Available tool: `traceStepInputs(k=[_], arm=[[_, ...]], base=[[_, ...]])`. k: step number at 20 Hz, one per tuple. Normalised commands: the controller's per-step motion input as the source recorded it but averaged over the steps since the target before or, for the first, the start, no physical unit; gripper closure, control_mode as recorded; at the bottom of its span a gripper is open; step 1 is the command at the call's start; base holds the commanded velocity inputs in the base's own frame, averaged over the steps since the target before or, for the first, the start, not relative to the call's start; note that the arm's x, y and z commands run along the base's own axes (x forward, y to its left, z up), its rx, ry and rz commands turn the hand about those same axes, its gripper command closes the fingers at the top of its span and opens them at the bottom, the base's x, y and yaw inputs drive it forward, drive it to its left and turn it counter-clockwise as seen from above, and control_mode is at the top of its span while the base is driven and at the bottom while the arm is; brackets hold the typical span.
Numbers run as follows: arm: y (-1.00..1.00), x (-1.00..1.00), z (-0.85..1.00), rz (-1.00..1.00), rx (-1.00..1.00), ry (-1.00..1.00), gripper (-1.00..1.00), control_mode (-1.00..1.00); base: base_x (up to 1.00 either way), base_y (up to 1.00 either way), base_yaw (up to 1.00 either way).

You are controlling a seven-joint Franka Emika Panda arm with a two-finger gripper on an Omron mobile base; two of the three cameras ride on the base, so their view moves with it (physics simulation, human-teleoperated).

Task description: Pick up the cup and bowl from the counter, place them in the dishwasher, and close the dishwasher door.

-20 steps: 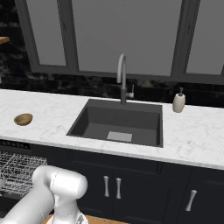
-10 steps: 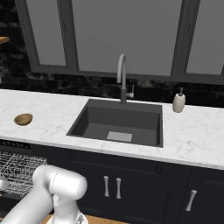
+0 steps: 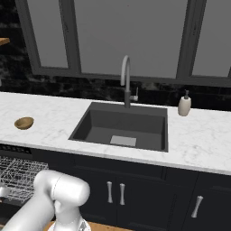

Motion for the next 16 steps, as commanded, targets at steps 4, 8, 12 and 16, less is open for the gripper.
traceStepInputs(k=[4,8,12,16], arm=[[-0.06,-0.09,0.04,0.0,0.03,-0.12,1.0,-1.0],[-0.16,0.18,0.0,0.0,0.02,-0.07,1.0,-1.0],[-0.07,0.36,0.0,0.0,0.02,0.0,1.0,-1.0],[0.0,0.34,0.0,0.0,0.0,0.0,1.0,-1.0]], base=[[0.0,0.0,0.0],[0.0,0.0,0.0],[0.0,0.0,0.0],[0.0,0.0,0.0]])
